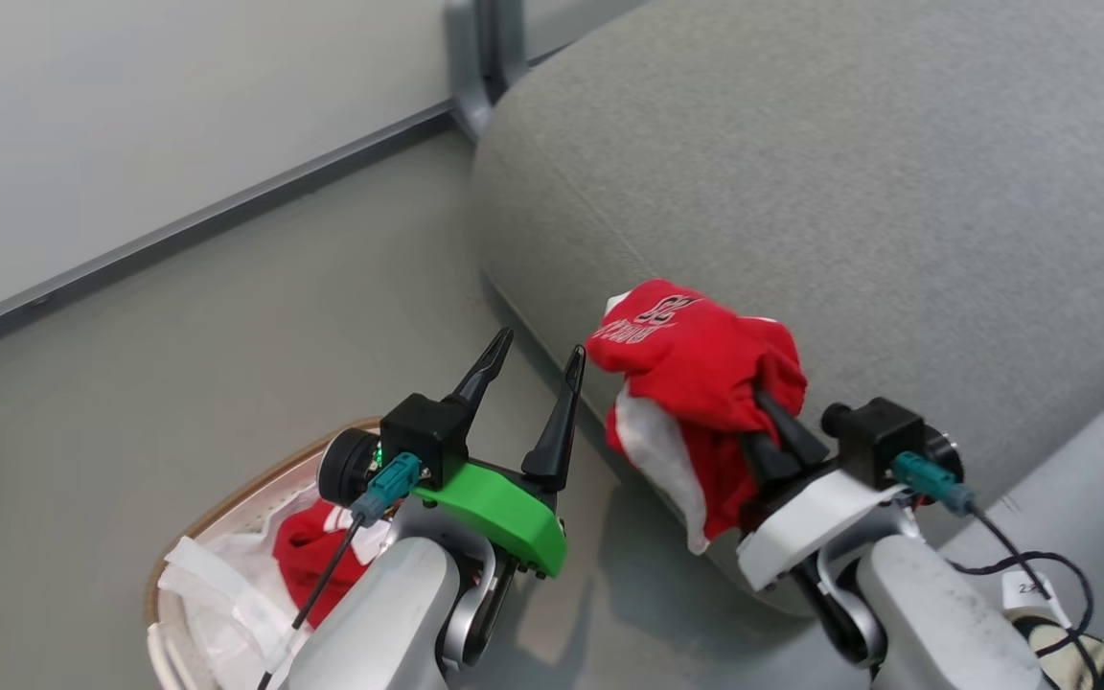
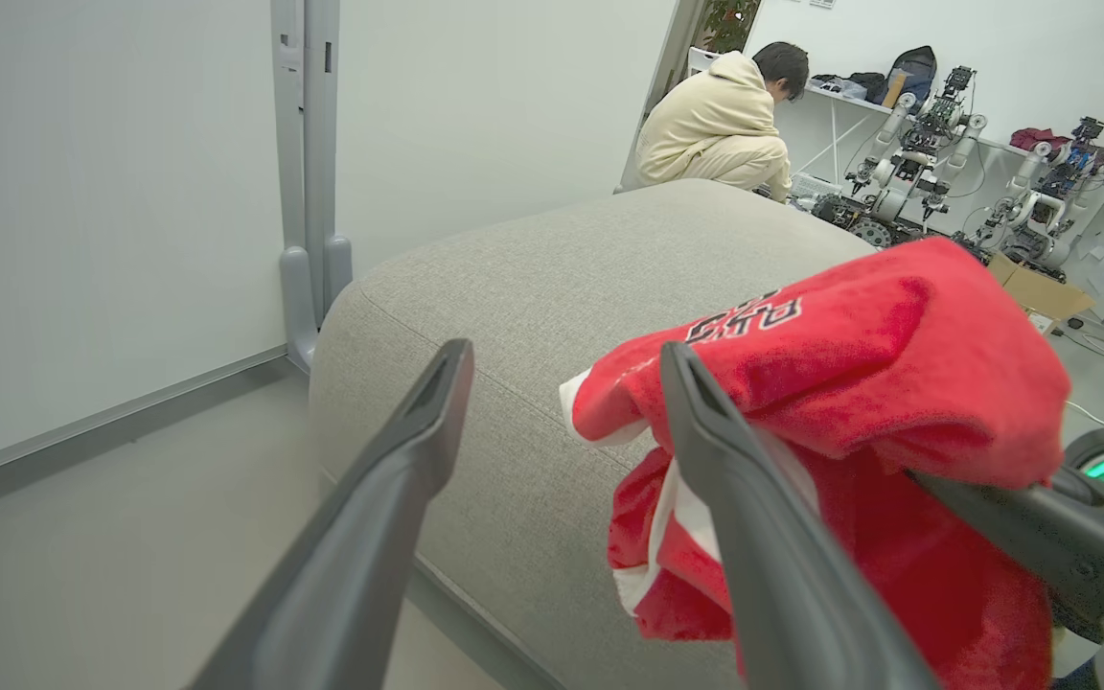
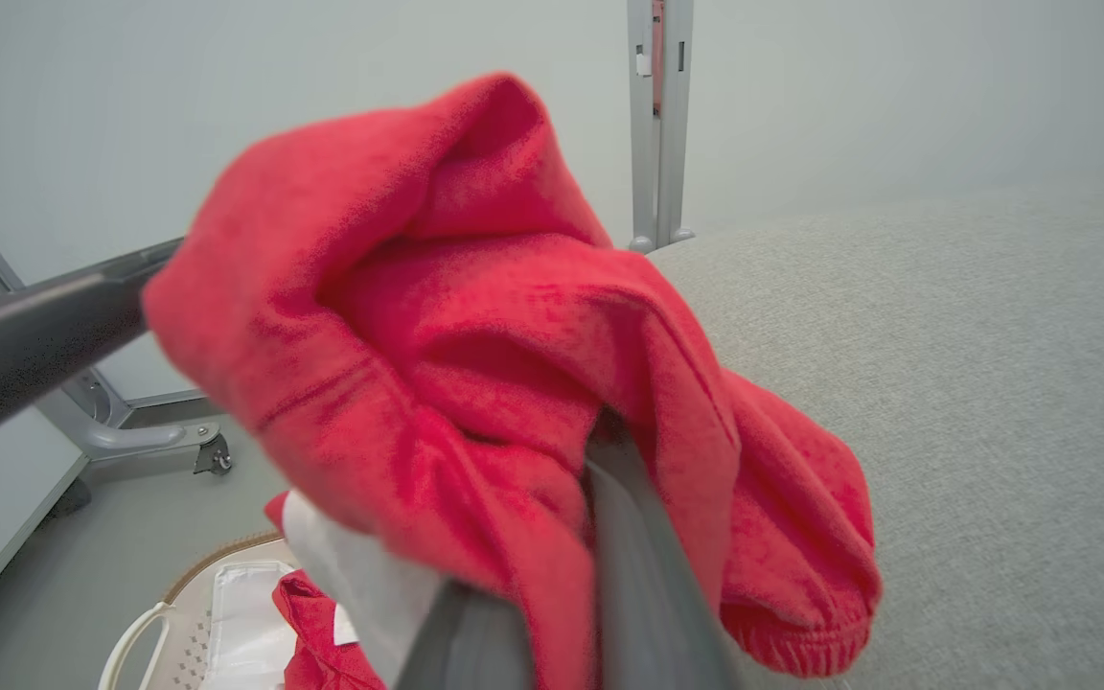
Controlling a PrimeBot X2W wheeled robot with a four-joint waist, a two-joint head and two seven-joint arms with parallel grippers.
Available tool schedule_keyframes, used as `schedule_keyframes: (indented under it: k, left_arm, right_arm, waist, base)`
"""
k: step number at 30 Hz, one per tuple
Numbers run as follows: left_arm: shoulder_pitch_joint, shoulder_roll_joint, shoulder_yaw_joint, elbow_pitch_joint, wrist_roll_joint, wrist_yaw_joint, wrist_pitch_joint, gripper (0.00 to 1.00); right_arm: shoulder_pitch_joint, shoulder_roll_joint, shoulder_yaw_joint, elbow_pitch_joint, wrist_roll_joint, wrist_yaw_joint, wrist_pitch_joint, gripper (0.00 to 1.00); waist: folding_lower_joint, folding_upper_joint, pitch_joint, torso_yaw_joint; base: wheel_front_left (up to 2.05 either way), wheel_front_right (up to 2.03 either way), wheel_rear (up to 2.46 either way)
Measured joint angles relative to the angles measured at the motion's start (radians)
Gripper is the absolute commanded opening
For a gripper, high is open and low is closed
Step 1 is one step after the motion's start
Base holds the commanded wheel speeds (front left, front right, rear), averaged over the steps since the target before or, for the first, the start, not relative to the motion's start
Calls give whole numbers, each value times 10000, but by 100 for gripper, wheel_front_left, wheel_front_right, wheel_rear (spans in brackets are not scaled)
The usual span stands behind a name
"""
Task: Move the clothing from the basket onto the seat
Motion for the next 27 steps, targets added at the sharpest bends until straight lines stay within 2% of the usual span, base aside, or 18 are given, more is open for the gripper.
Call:
schedule_keyframes:
  k: [3, 6, 8, 10, 18, 23, 27]
  left_arm:
    - [-1, -2, -23, 107, 50, -12, 0, 100]
    - [-57, -6, -59, 286, 140, -13, 0, 100]
    - [-267, -6, -96, 485, 274, -42, 0, 100]
    - [-396, -6, -109, 568, 353, -42, 0, 100]
    - [-1131, -6, -79, 828, 867, -4, 0, 100]
    - [-1603, -2, -61, 922, 1162, -2, 0, 100]
    - [-1929, 0, -77, 1032, 1348, 0, 0, 100]
  right_arm:
    - [-134, -203, -385, -4, -6, 0, 0, 0]
    - [-811, -685, -700, 113, -130, 0, 0, 0]
    - [-1871, -1363, -1099, 357, -267, 0, 0, 0]
    - [-2461, -1760, -1310, 631, -282, 0, 0, 0]
    - [-5035, -3080, -1896, 2253, -347, 0, -2, 0]
    - [-6201, -3519, -1856, 3325, -462, 2, 0, 0]
    - [-6968, -3632, -1774, 4126, -443, 2, 0, 0]
  waist:
    - [0, 0, 99, -405]
    - [0, 0, 325, -590]
    - [0, 0, 610, -646]
    - [0, 0, 798, -616]
    - [0, 0, 1923, -102]
    - [0, 0, 2785, 317]
    - [1, 0, 3487, 652]
  base:
    - [0, 0, 0]
    - [0, 0, 0]
    - [0, 0, 0]
    - [0, 0, 0]
    - [0, 0, 0]
    - [0, 0, 0]
    - [0, 0, 0]
